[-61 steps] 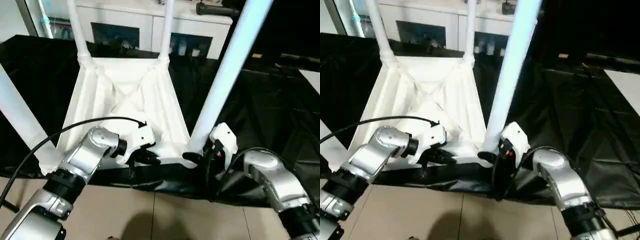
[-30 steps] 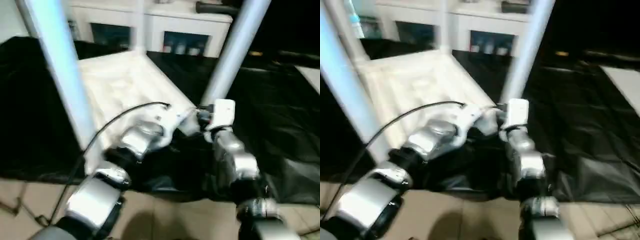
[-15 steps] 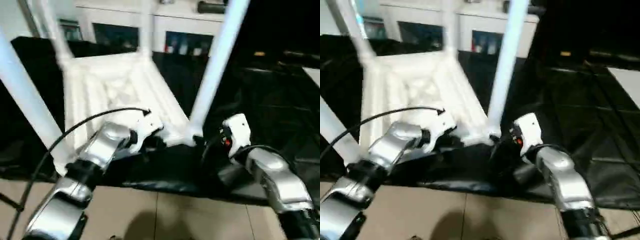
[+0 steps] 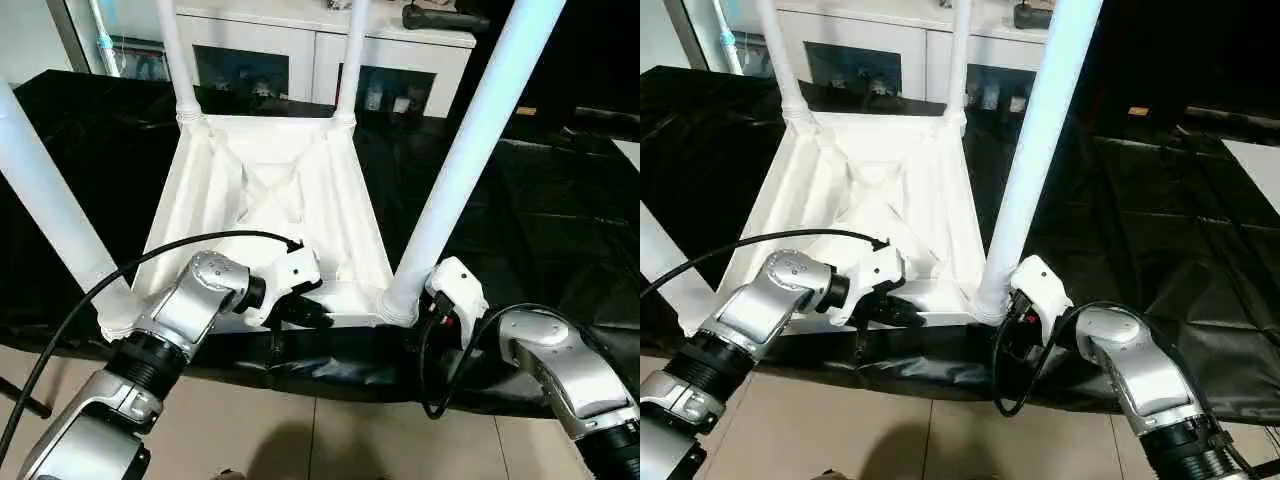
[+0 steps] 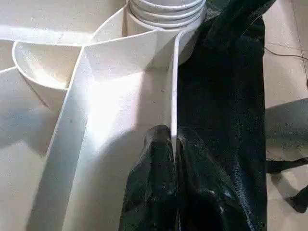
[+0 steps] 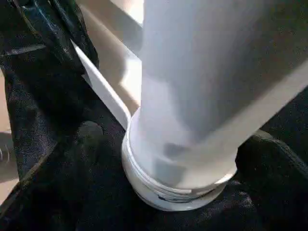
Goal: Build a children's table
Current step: Rotate leg to tighten
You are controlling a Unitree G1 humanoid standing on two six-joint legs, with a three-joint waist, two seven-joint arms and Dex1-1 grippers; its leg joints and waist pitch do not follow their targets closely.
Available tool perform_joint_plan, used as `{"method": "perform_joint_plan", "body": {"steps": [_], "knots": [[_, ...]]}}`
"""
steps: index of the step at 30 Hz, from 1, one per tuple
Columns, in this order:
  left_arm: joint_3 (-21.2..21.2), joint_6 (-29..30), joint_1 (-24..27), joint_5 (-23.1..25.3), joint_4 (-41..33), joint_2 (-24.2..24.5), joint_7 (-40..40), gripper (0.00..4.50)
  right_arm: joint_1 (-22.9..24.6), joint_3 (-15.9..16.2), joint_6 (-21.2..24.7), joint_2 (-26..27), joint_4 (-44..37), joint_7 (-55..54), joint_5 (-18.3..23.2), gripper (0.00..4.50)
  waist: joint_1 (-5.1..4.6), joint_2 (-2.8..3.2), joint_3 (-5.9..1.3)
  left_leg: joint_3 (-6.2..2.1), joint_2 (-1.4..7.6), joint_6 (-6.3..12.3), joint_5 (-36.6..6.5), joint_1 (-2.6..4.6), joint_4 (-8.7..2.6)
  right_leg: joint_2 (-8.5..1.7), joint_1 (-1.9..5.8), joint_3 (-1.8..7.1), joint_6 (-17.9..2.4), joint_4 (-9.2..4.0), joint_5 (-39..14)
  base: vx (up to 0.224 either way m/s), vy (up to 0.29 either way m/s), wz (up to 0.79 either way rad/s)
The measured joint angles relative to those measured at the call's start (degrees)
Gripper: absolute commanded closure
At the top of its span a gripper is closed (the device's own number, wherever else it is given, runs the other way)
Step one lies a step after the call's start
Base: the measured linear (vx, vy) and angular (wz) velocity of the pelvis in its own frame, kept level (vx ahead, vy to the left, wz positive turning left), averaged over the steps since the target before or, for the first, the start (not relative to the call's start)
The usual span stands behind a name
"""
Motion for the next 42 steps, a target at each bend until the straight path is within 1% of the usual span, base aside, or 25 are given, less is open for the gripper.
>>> {"method": "perform_joint_plan", "body": {"steps": [2, 3, 4, 5, 8, 9, 11, 15, 21, 26, 27, 29, 30, 32, 35, 37, 39, 42], "knots": [[0.0, 0.0, 0.1, 0.0, -0.1, 0.1, 0.0, 4.50, -0.1, 0.0, 0.0, 0.0, 0.0, 0.0, 0.1, 0.43, 0.00, 0.00, 0.00, 0.00, 0.00, 0.00, 0.0, 0.00, 0.00, 0.00, -0.01, 0.00, 0.0, 0.02, 0.0, 0.000, 0.000, 0.00], [0.0, 0.1, 0.2, 0.0, -0.5, 0.2, 0.0, 4.50, -0.1, -0.1, 0.0, 0.1, 0.0, 0.1, 0.2, 0.60, 0.00, 0.00, 0.00, 0.00, 0.01, 0.00, 0.0, 0.00, 0.00, 0.00, -0.01, -0.01, 0.0, 0.03, 0.0, 0.000, 0.000, 0.00], [0.1, 0.1, 0.4, 0.0, -0.7, 0.3, 0.0, 4.50, -0.1, -0.1, 0.0, 0.2, 0.0, 0.1, 0.3, 0.60, -0.01, 0.00, 0.00, 0.00, 0.01, 0.00, 0.0, 0.00, 0.00, 0.00, -0.01, -0.01, 0.0, 0.03, 0.0, 0.000, 0.000, 0.00], [0.1, 0.2, 0.4, 0.0, -0.8, 0.4, -0.1, 4.50, -0.1, -0.2, 0.0, 0.3, 0.0, 0.3, 0.4, 0.82, -0.01, 0.00, 0.00, 0.00, 0.01, 0.00, 0.0, 0.00, 0.00, 0.00, -0.01, -0.01, -0.1, 0.04, 0.1, 0.000, 0.000, 0.00], [0.2, 0.4, 0.5, 0.0, -1.1, 0.6, -0.6, 4.50, -0.1, -0.9, 0.0, 0.7, 0.1, 0.6, 0.7, 0.91, -0.01, 0.00, 0.00, 0.00, 0.01, 0.00, 0.0, -0.02, 0.00, 0.00, -0.04, -0.02, -0.2, 0.04, 0.1, 0.000, 0.000, 0.00], [0.2, 0.4, 0.5, -0.1, -1.1, 0.6, -0.6, 4.50, -0.1, -1.2, 0.0, 0.9, 0.1, 0.8, 0.8, 1.16, 0.03, 0.00, 0.00, -0.01, 0.01, 0.00, 0.0, -0.02, 0.00, 0.00, -0.03, -0.02, -0.2, 0.04, 0.1, 0.000, 0.000, 0.00], [0.2, 0.4, 0.5, -0.1, -1.2, 0.6, -0.8, 4.50, -0.1, -1.5, 0.0, 1.1, 0.1, 0.8, 1.0, 1.24, 0.02, 0.00, 0.00, 0.00, 0.00, 0.00, 0.0, -0.02, 0.00, 0.00, -0.03, -0.01, -0.2, 0.04, 0.1, 0.000, 0.000, 0.00], [0.2, 0.5, 0.5, -0.1, -1.2, 0.7, -1.0, 4.50, -0.1, -1.7, -0.2, 1.2, 0.4, 0.8, 1.1, 1.63, 0.06, 0.00, 0.00, 0.00, 0.01, 0.00, 0.0, -0.03, 0.00, 0.00, -0.03, -0.02, -0.2, 0.04, 0.1, 0.000, 0.000, 0.00], [0.2, 1.0, 0.6, -0.1, -1.6, 0.9, -1.0, 4.50, 0.0, -1.9, -0.2, 1.7, 0.6, 0.8, 1.2, 1.80, 0.01, 0.00, 0.00, 0.00, 0.01, 0.00, 0.0, -0.02, 0.02, 0.00, -0.02, -0.02, -0.2, 0.04, 0.1, 0.000, 0.000, 0.00], [0.2, 1.2, 0.6, -0.1, -1.6, 1.2, -1.3, 4.50, 0.0, -2.2, -0.5, 2.5, 1.1, 0.7, 1.2, 1.80, -0.03, 0.00, 0.00, 0.00, 0.01, 0.00, 0.0, -0.01, 0.04, 0.00, -0.02, -0.01, -0.2, 0.04, 0.1, 0.000, 0.000, 0.00], [0.3, 1.5, 0.6, 0.0, -1.5, 1.0, -0.4, 4.50, -0.3, -2.5, -1.0, 3.6, 2.2, -0.4, 1.1, 1.80, -0.18, -0.05, -0.04, 0.00, 0.01, 0.00, 0.0, 0.02, 0.04, 0.01, 0.00, -0.01, -0.2, 0.06, 0.1, 0.000, 0.000, 0.00], [1.0, 1.9, 0.2, 0.9, -0.4, 0.0, 2.6, 4.50, -1.4, -3.5, -2.1, 7.1, 5.2, -5.2, 0.1, 1.80, -0.78, -0.14, -0.09, 0.00, 0.01, -0.01, 0.0, 0.03, 0.08, 0.02, 0.01, -0.01, -0.3, 0.08, 0.2, 0.000, 0.000, 0.00], [1.5, 2.4, -0.9, 1.6, 1.4, -1.8, 5.8, 4.50, -2.9, -5.0, -2.5, 10.3, 8.1, -10.3, -0.4, 1.81, -1.32, -0.14, -0.09, -0.01, 0.01, -0.04, 0.0, 0.03, 0.14, 0.02, 0.02, -0.01, -0.3, 0.08, 0.2, 0.000, 0.000, 0.00], [1.9, 3.0, -2.7, 2.7, 4.4, -5.0, 11.1, 4.50, -5.2, -7.8, -2.5, 14.8, 12.2, -18.6, -0.5, 1.81, -1.78, -0.11, -0.07, -0.01, -0.01, -0.09, 0.1, 0.05, 0.17, 0.02, -0.07, 0.01, -0.2, 0.04, 0.1, 0.000, 0.000, 0.00], [2.9, 4.5, -5.6, 3.3, 9.6, -9.6, 18.1, 4.50, -8.9, -10.8, -2.7, 20.1, 17.5, -29.5, -1.1, 1.81, -1.84, -0.08, -0.08, -0.06, -0.02, -0.13, 0.1, 0.08, 0.19, 0.03, -0.06, 0.00, -0.1, 0.07, 0.2, 0.000, 0.000, 0.00], [3.9, 5.3, -8.3, 3.3, 14.3, -13.0, 23.1, 4.50, -12.5, -12.6, -3.2, 23.8, 21.9, -36.7, -2.1, 1.81, -1.74, -0.01, -0.07, -0.09, -0.02, -0.15, 0.1, 0.06, 0.19, 0.04, -0.07, -0.01, -0.1, 0.07, 0.3, 0.000, 0.000, 0.00], [4.4, 5.6, -9.8, 3.3, 17.0, -14.9, 26.4, 4.50, -14.7, -13.9, -3.8, 25.2, 24.7, -41.5, -2.5, 1.81, -1.60, 0.05, -0.04, -0.09, -0.04, -0.15, 0.1, -0.01, 0.19, 0.04, -0.09, 0.00, -0.1, 0.05, 0.3, 0.000, 0.000, 0.00], [6.0, 5.4, -12.7, 3.2, 22.4, -18.4, 30.9, 4.50, -18.3, -16.3, -6.4, 27.9, 30.1, -48.8, -3.7, 1.81, -1.49, 0.22, -0.10, -0.09, -0.05, -0.15, 0.1, -0.03, 0.18, 0.03, -0.07, 0.00, -0.5, 0.06, 0.6, 0.000, 0.000, 0.00]]}}
